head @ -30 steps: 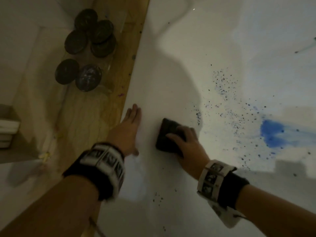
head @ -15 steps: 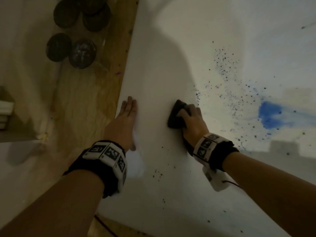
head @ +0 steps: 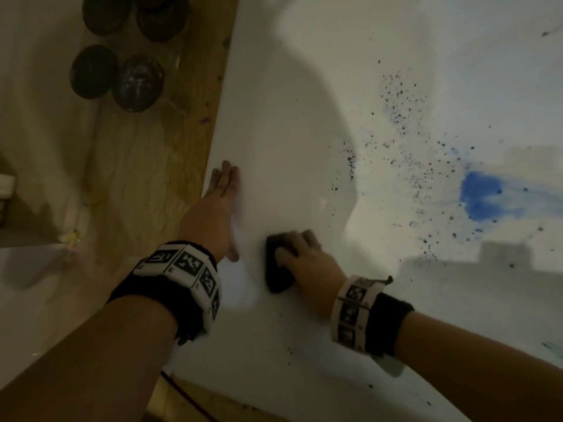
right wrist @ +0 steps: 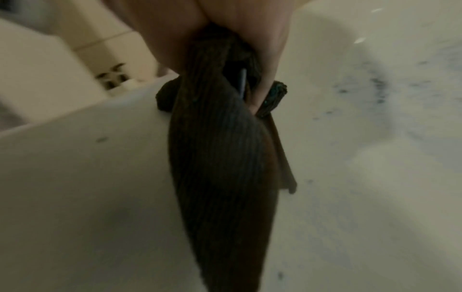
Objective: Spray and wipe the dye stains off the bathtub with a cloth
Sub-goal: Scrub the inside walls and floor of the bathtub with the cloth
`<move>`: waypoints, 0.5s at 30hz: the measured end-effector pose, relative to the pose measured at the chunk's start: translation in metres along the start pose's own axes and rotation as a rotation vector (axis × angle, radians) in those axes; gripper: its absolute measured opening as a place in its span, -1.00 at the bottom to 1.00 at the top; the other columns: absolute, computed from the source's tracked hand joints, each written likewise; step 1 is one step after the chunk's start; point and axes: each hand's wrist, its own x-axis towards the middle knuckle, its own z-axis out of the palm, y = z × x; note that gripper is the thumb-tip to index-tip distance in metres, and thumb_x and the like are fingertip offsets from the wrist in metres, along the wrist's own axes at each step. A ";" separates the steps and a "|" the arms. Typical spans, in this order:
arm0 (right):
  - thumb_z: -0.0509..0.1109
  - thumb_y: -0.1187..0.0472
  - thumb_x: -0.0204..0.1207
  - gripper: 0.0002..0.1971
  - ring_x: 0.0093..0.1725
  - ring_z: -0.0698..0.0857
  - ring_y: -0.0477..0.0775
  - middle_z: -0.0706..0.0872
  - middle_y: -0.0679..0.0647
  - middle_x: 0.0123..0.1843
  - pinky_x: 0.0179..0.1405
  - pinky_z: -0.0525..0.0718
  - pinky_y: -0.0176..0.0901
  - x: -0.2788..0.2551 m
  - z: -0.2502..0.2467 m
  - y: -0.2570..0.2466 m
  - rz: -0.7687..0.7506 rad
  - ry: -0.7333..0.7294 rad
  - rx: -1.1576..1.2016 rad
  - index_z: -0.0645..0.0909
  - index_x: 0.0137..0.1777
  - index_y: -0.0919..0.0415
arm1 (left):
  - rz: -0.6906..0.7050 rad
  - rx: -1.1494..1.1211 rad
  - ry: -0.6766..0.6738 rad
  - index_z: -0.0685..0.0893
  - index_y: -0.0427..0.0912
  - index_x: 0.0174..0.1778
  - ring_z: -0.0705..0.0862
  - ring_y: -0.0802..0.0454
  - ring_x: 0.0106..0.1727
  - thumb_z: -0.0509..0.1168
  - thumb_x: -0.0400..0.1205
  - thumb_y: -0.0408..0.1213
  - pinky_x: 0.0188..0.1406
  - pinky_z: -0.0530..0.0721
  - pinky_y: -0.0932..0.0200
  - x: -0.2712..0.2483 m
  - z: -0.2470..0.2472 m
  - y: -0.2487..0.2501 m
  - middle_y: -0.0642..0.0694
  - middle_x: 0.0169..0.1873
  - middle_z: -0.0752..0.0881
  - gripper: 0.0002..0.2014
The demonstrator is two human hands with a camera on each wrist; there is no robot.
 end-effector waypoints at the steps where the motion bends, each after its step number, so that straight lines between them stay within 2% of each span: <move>1: 0.31 0.32 0.48 -0.52 0.46 0.20 0.32 0.22 0.24 0.53 0.24 0.54 0.15 0.005 -0.007 0.008 0.084 0.059 0.019 0.41 0.42 0.19 | -0.002 -0.006 0.004 -0.37 -0.21 0.60 -0.29 0.02 0.63 0.68 0.13 -0.26 0.64 -0.02 0.03 0.000 0.000 0.000 -0.10 0.60 -0.38 0.44; 5: 0.28 0.44 0.39 -0.63 0.31 0.34 0.23 0.33 0.17 0.35 0.20 0.49 -0.03 0.018 -0.024 0.029 0.315 0.231 0.158 0.44 0.21 0.23 | 0.005 -0.021 0.014 -0.37 -0.20 0.59 -0.28 0.02 0.64 0.70 0.08 -0.28 0.64 -0.06 0.03 0.001 -0.001 0.001 -0.09 0.60 -0.37 0.47; 7: 0.29 0.45 0.39 -0.65 0.27 0.38 0.22 0.36 0.18 0.31 0.20 0.45 -0.08 0.007 -0.025 0.021 0.282 0.243 0.221 0.47 0.18 0.25 | 0.005 -0.030 0.015 -0.36 -0.20 0.60 -0.28 0.01 0.64 0.70 0.08 -0.28 0.63 -0.08 0.09 0.000 0.000 0.001 -0.09 0.60 -0.37 0.47; 9: 0.32 0.40 0.43 -0.63 0.28 0.40 0.24 0.36 0.21 0.33 0.23 0.43 -0.07 -0.015 -0.019 0.001 0.097 0.092 0.230 0.50 0.24 0.25 | 0.012 -0.033 0.023 -0.35 -0.21 0.60 -0.28 0.01 0.64 0.70 0.08 -0.27 0.63 -0.07 0.10 0.000 0.001 0.001 -0.10 0.61 -0.36 0.46; 11: 0.36 0.33 0.47 -0.56 0.35 0.32 0.24 0.28 0.20 0.42 0.28 0.47 0.05 -0.034 -0.003 -0.025 -0.093 -0.207 0.109 0.44 0.37 0.21 | 0.018 -0.004 0.018 -0.34 -0.23 0.60 -0.27 -0.01 0.64 0.70 0.08 -0.26 0.64 -0.08 0.07 0.001 0.000 0.001 -0.12 0.61 -0.35 0.46; 12: 0.36 0.28 0.50 -0.52 0.38 0.26 0.25 0.23 0.19 0.47 0.27 0.50 0.11 -0.039 0.006 -0.032 -0.174 -0.311 0.010 0.39 0.41 0.18 | 0.015 0.012 0.012 -0.35 -0.24 0.60 -0.27 -0.02 0.64 0.70 0.08 -0.26 0.64 -0.09 0.05 0.001 -0.001 0.001 -0.13 0.61 -0.35 0.46; 13: 0.35 0.24 0.51 -0.51 0.40 0.20 0.26 0.19 0.19 0.49 0.24 0.53 0.15 -0.040 0.012 -0.036 -0.223 -0.354 -0.066 0.35 0.44 0.16 | 0.008 0.022 0.004 -0.35 -0.24 0.60 -0.28 -0.02 0.64 0.70 0.09 -0.26 0.64 -0.09 0.04 0.001 -0.001 0.001 -0.13 0.61 -0.35 0.46; 15: 0.35 0.21 0.51 -0.49 0.41 0.17 0.26 0.17 0.19 0.51 0.21 0.56 0.16 -0.032 0.015 -0.031 -0.222 -0.326 -0.093 0.33 0.46 0.14 | 0.007 0.029 0.003 -0.36 -0.24 0.60 -0.28 -0.03 0.64 0.70 0.08 -0.25 0.64 -0.08 0.01 0.003 -0.002 0.000 -0.13 0.61 -0.36 0.47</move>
